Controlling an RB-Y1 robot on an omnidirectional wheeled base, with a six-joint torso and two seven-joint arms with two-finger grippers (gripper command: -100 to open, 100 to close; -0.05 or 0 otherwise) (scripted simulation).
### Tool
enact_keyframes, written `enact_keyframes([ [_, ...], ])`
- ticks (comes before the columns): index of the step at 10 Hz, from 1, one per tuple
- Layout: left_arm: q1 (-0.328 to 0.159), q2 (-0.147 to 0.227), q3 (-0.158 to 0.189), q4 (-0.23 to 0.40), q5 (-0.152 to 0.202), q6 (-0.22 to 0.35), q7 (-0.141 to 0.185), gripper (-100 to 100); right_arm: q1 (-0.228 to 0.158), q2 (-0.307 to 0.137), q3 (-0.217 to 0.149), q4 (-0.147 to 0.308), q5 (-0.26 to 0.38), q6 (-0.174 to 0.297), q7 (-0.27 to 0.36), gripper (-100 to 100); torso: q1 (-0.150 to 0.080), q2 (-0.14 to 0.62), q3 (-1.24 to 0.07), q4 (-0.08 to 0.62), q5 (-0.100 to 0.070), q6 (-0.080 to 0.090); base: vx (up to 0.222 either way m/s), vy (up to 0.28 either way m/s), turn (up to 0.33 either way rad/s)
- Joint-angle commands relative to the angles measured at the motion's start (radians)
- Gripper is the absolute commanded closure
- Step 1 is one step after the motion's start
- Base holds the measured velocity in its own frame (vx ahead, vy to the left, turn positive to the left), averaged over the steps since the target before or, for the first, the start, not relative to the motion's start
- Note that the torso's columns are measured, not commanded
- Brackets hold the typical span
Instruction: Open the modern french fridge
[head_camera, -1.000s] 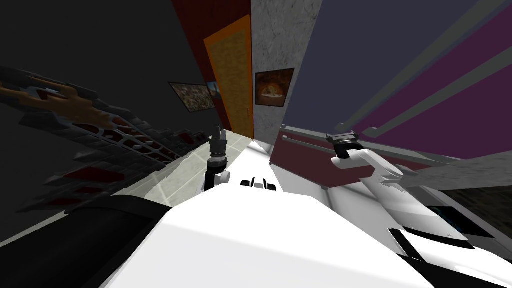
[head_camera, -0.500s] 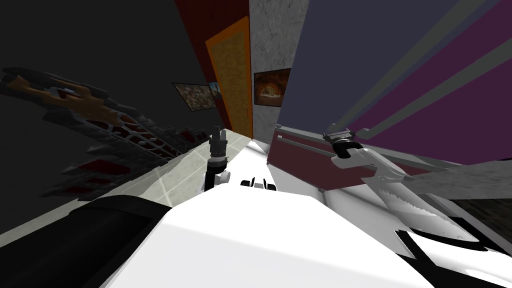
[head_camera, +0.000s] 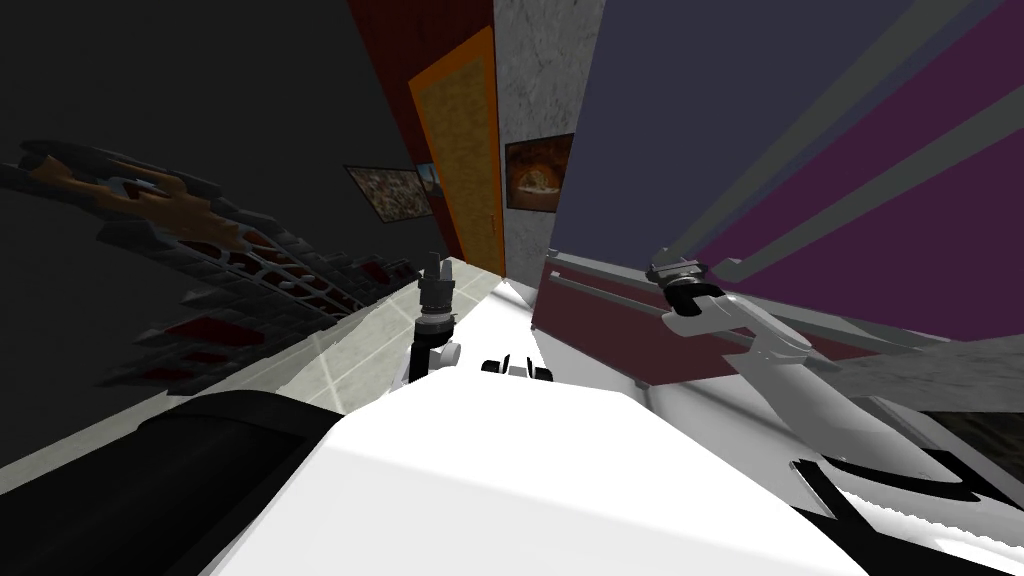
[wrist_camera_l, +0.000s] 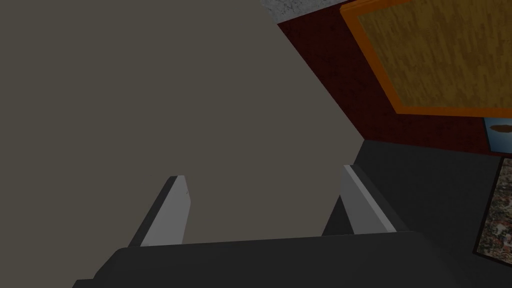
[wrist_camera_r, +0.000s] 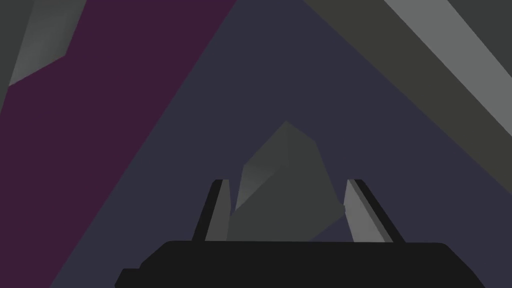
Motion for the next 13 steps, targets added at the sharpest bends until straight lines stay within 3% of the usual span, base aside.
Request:
enact_keyframes([
  [1, 0.0, 0.0, 0.0, 0.0, 0.0, 0.0, 0.0, 0, -0.001, 0.005, -0.017, 0.018, 0.014, 0.033, -0.002, 100, 0.006, 0.003, 0.002, 0.0, 0.0, 0.003, -0.019, 0.287, -0.108],
  [5, 0.0, 0.0, 0.0, 0.0, 0.0, 0.0, 0.0, 0, -0.004, 0.014, -0.051, 0.054, 0.042, 0.099, -0.005, 100, 0.004, -0.001, -0.001, 0.001, 0.003, -0.004, -0.005, 0.288, -0.112],
  [9, 0.0, 0.0, 0.0, 0.0, 0.0, 0.0, 0.0, 0, -0.006, 0.024, -0.084, 0.089, 0.071, 0.166, -0.008, 100, 0.002, 0.004, 0.002, 0.003, 0.003, 0.002, -0.048, 0.301, -0.095],
  [10, 0.0, 0.0, 0.0, 0.0, 0.0, 0.0, 0.0, 0, -0.005, 0.026, -0.076, 0.088, 0.067, 0.151, -0.008, 100, 0.002, 0.004, 0.002, 0.003, 0.003, 0.003, 0.0, 0.162, -0.049],
  [11, 0.0, 0.0, 0.0, 0.0, 0.0, 0.0, 0.0, 0, 0.0, 0.033, -0.083, 0.095, 0.076, 0.177, -0.01, 100, -0.007, 0.002, 0.001, 0.004, 0.003, -0.001, 0.017, 0.149, -0.044],
  [13, 0.0, 0.0, 0.0, 0.0, 0.0, 0.0, 0.0, 0, 0.001, 0.038, -0.101, 0.105, 0.096, 0.22, -0.009, 100, 0.003, -0.001, -0.001, 0.0, 0.002, 0.002, 0.071, 0.294, -0.109],
])
